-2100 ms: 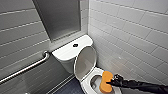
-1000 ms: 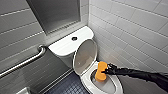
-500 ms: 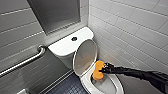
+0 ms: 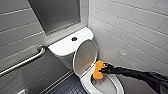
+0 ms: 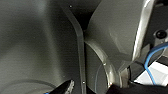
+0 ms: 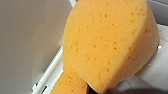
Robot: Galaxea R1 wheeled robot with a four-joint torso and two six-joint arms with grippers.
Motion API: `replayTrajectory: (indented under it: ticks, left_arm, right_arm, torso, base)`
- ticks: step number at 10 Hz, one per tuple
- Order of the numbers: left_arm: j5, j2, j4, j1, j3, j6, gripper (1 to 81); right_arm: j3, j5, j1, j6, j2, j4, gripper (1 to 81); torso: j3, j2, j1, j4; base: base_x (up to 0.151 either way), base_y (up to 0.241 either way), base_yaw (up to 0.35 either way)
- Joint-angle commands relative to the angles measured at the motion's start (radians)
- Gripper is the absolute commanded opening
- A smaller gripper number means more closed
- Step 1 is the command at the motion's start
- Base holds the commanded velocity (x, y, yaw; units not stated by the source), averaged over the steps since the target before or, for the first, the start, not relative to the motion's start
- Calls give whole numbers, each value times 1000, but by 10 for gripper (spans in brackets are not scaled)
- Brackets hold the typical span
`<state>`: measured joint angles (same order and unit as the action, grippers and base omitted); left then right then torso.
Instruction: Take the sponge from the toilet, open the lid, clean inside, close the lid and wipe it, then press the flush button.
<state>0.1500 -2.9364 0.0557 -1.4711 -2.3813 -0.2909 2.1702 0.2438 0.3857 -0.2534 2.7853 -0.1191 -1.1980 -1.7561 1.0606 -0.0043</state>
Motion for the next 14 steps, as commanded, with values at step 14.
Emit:
replayTrajectory:
  ticks: [14]
  left_arm:
    - [42, 359, 9, -10, 550, -8, 811]
  right_arm:
    - [-205, -64, 23, -43, -283, -68, 10]
  torso:
    - [0, -1, 0, 0]
  base:
    - [0, 0, 0]
